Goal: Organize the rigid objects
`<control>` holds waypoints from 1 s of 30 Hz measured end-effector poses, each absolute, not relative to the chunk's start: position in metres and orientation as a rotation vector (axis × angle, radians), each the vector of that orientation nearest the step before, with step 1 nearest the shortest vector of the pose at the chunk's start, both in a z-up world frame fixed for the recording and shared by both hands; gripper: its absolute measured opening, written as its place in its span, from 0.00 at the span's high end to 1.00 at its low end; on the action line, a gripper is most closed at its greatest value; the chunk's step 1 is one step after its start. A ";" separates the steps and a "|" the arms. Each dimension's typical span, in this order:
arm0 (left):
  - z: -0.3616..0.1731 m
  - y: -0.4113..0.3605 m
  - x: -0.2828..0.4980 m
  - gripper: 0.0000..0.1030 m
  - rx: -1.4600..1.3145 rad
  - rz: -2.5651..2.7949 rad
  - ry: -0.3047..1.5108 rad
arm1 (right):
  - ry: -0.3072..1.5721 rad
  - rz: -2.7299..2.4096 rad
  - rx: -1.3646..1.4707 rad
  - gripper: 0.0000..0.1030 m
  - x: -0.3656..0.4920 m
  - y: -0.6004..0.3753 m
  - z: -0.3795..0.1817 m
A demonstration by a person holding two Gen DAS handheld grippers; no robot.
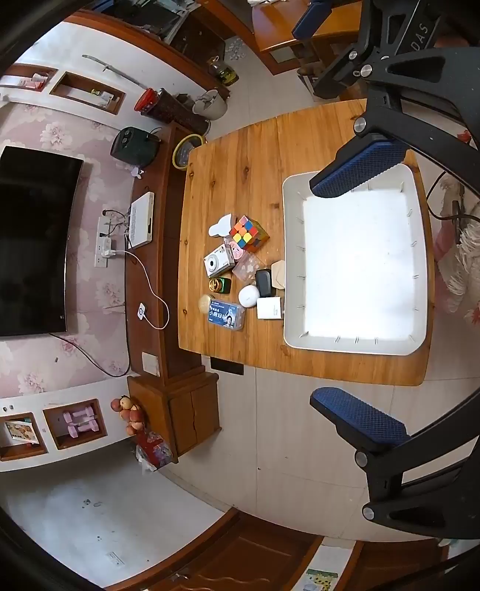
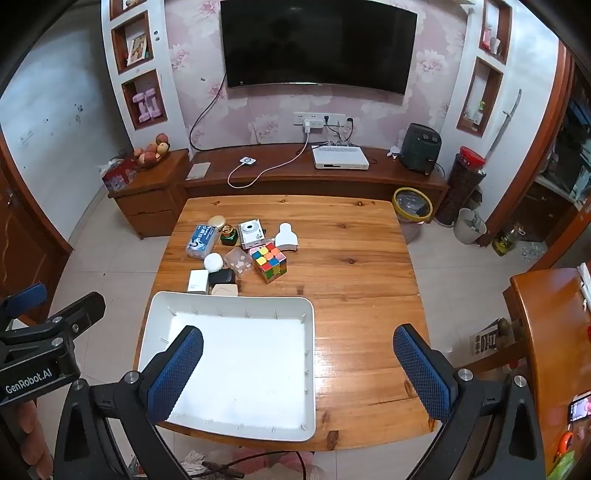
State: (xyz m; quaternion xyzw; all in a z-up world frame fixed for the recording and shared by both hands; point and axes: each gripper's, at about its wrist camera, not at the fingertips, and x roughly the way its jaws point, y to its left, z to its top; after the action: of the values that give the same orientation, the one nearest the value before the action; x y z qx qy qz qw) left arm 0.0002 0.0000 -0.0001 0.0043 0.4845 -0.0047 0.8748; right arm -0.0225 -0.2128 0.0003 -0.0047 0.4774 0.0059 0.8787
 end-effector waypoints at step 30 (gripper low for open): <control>-0.006 -0.007 -0.003 0.01 0.010 -0.036 0.999 | 0.994 0.012 -0.003 0.00 -0.018 -0.206 0.002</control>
State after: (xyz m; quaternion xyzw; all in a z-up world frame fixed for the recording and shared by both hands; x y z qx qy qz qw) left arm -0.0033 -0.0066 -0.0055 0.0046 0.4791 -0.0171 0.8776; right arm -0.0179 -0.2062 0.0017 -0.0015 0.4766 0.0058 0.8791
